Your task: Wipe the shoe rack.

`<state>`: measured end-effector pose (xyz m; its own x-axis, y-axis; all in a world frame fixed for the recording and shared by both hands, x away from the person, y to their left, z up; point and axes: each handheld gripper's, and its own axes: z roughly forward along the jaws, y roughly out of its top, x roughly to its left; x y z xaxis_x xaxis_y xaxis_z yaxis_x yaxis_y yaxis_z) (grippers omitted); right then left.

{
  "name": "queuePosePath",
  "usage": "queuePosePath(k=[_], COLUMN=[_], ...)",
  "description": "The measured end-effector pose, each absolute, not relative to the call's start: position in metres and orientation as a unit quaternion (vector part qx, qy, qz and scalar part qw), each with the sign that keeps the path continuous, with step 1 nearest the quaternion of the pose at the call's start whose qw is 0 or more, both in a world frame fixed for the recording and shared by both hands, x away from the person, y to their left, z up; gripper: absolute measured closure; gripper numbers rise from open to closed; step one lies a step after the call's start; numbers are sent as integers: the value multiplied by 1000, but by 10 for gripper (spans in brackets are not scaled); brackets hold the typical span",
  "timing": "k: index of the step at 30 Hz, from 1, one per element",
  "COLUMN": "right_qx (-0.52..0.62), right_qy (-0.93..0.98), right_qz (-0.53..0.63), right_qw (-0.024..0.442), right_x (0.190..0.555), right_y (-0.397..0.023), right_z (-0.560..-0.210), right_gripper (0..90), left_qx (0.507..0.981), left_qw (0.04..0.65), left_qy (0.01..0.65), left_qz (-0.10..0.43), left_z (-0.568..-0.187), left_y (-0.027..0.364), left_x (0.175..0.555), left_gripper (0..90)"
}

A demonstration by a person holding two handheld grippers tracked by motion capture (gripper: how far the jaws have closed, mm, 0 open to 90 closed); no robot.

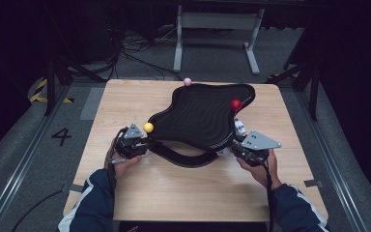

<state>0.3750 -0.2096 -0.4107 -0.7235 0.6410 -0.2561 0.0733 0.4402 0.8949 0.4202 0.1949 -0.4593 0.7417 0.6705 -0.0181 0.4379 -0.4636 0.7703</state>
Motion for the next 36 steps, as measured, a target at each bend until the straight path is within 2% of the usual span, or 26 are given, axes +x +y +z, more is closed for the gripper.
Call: queuePosePath(k=[11, 22, 31, 36], right_qx=[255, 249, 203, 191], right_qy=[841, 845, 854, 859], right_qz=[417, 418, 440, 438], right_qw=[231, 222, 187, 182], right_x=[400, 396, 384, 380], right_y=[-213, -209, -172, -162], right_z=[-464, -464, -470, -474], right_gripper=[779, 772, 768, 768], left_qx=[845, 850, 852, 840], left_qw=[408, 417, 418, 435], left_qy=[319, 300, 292, 300], left_qz=[135, 115, 119, 124], left_z=[-461, -462, -465, -461], left_y=[195, 193, 189, 187], left_x=[420, 413, 416, 421], left_gripper=[732, 726, 707, 641])
